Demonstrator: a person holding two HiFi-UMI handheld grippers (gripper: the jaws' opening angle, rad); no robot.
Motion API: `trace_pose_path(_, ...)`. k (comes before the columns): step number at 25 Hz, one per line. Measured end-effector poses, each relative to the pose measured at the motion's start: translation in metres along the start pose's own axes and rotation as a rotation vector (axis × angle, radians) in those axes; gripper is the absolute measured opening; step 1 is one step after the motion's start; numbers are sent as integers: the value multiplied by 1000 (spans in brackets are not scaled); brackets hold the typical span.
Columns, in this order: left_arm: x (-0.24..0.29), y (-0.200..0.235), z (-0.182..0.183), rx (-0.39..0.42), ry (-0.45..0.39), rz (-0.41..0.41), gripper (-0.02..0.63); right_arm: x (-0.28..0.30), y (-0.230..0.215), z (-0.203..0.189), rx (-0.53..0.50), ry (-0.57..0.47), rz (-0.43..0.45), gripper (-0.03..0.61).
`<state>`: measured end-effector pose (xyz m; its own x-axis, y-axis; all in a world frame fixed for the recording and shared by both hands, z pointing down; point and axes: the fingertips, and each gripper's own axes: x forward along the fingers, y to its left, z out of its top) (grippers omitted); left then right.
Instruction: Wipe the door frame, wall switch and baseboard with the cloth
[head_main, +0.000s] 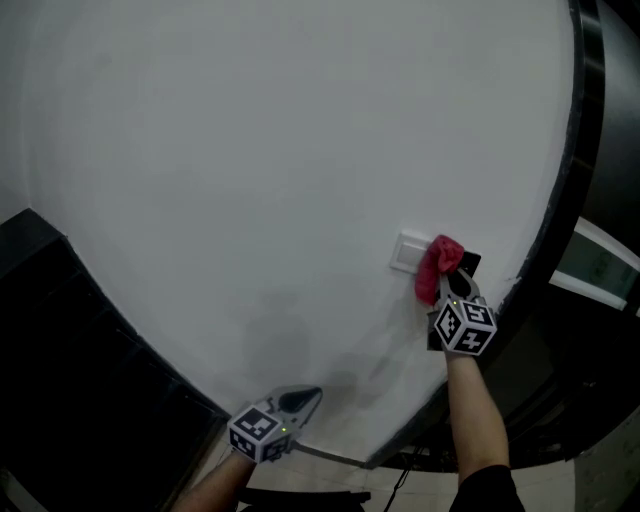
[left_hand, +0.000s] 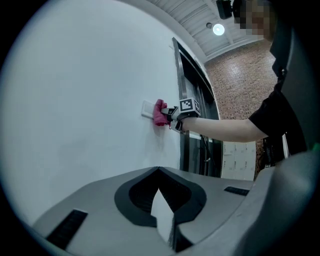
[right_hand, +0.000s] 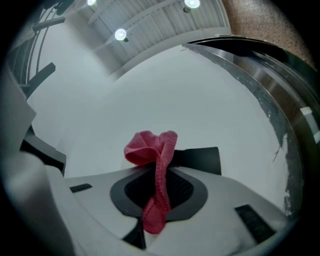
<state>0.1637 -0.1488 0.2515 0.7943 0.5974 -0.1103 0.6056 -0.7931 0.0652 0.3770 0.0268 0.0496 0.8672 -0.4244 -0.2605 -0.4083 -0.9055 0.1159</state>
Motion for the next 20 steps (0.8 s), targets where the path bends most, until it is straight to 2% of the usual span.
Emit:
trace_pose_path(6, -1, 3, 2, -7, -13, 1, -8, -8, 1, 3, -67, 1, -7, 49)
trace_pose_path(20, 11, -6, -3, -10, -2, -26, -8, -35, -42, 0, -61, -6, -69, 51)
